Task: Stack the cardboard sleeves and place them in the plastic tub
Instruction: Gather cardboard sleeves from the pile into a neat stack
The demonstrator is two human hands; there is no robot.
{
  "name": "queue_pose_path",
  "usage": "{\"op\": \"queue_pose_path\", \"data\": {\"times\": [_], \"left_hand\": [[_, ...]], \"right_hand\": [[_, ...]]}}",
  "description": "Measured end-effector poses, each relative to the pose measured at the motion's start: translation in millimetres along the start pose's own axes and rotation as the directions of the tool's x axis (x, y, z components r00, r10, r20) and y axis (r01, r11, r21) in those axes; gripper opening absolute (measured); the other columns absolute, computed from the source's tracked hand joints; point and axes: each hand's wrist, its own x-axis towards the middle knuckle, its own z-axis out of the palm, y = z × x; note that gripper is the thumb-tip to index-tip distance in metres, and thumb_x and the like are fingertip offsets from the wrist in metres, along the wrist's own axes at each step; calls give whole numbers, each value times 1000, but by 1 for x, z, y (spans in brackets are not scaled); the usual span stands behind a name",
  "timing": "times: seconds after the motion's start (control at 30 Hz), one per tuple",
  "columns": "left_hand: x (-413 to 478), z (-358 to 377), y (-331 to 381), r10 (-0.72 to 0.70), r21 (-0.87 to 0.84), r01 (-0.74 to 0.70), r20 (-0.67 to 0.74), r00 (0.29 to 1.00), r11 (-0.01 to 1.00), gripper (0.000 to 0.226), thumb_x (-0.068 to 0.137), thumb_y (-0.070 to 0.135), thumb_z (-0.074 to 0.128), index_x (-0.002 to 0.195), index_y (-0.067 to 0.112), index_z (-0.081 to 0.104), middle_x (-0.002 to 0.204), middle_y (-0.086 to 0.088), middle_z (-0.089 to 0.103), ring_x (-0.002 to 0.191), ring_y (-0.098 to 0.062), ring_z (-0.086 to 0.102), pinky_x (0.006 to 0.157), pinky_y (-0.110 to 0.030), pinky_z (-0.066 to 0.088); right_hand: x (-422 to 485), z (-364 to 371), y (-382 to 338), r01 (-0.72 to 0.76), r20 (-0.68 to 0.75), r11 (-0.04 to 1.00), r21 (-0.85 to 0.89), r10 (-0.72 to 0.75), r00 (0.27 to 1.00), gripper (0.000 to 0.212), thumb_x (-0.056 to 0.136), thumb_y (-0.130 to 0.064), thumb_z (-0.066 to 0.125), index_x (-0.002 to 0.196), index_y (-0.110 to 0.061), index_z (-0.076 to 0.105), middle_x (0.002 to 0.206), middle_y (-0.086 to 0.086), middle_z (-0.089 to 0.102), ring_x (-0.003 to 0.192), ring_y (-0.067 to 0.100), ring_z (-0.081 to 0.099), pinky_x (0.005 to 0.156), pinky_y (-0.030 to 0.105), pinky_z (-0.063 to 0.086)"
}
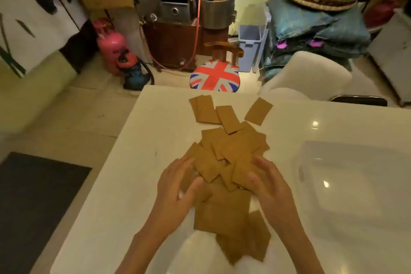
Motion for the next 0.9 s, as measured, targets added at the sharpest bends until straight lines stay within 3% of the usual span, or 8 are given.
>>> {"op": "queue_pose_path", "data": {"times": [0.17, 0.27, 0.43, 0.53, 0.6, 0.73, 0.8, 0.9], "left_hand": [[-18, 37, -31, -104, 286, 25, 264, 959, 958, 81, 84, 81, 24, 154, 47, 3, 165, 11, -16, 151, -9, -15, 125, -44, -1], [-37, 62, -45, -37, 479, -94, 257, 966, 873, 75, 91, 73, 15, 156, 39, -3, 163, 2, -25, 149, -15, -27, 122, -46, -13], [-44, 69, -42, 123, 360, -147, 90, 988, 921, 49, 93, 33, 44, 141, 30, 47, 150, -5, 35, 141, -24, 28, 117, -60, 18], [-44, 67, -43, 133, 358, -146, 61, 989, 922, 52, 85, 29, 44, 135, 19, 55, 136, -9, 43, 127, -28, 37, 109, -62, 31], [-45, 67, -44, 124, 350, -137, 60, 990, 927, 52, 82, 27, 44, 130, 15, 56, 130, -8, 46, 122, -29, 40, 108, -60, 32], [-48, 71, -41, 157, 381, -158, 35, 987, 911, 31, 96, 26, 39, 119, 17, 58, 131, -7, 46, 126, -26, 41, 113, -57, 29], [-47, 75, -40, 165, 399, -160, 22, 986, 903, 24, 101, 29, 40, 114, 18, 57, 138, -8, 45, 133, -25, 38, 117, -55, 25], [-45, 77, -41, 184, 414, -184, 42, 982, 891, 21, 100, 31, 43, 111, 18, 56, 141, -8, 45, 138, -26, 37, 120, -53, 21]], "right_hand": [[-8, 7, 28, -153, 93, 755, -638, 272, 958, 76, 77, -74, 55, 140, -39, 34, 134, -4, 39, 129, 24, 39, 98, 34, 40], [-27, 25, 42, -175, 31, 603, -778, 316, 948, 94, 77, -74, 55, 150, -39, 10, 149, 2, 20, 131, 30, 29, 102, 41, 40], [-30, 50, 60, -81, 78, 822, -563, 150, 986, 85, 82, -42, 72, 150, -38, 21, 146, 3, 23, 128, 23, 33, 106, 36, 38], [-29, 52, 59, 38, 145, 967, -252, -1, 989, 67, 88, -18, 69, 142, -39, 36, 142, -5, 32, 129, 6, 37, 112, 28, 35], [-34, 46, 58, 55, 36, 982, -180, -49, 998, 55, 93, -14, 63, 139, -36, 42, 141, -11, 45, 127, 0, 42, 111, 27, 37], [-59, 13, 70, -276, -266, 872, -404, 176, 948, 56, 95, -41, 53, 147, -27, 36, 142, 2, 48, 125, 22, 49, 103, 38, 42], [-72, 4, 71, -413, -178, 833, -368, 373, 911, 67, 92, -41, 59, 150, -25, 28, 147, 5, 35, 116, 25, 52, 98, 39, 45], [-70, 21, 63, -419, -75, 894, -163, 412, 908, 67, 90, -21, 67, 147, -25, 34, 144, 2, 29, 102, 16, 52, 81, 25, 45]]}}
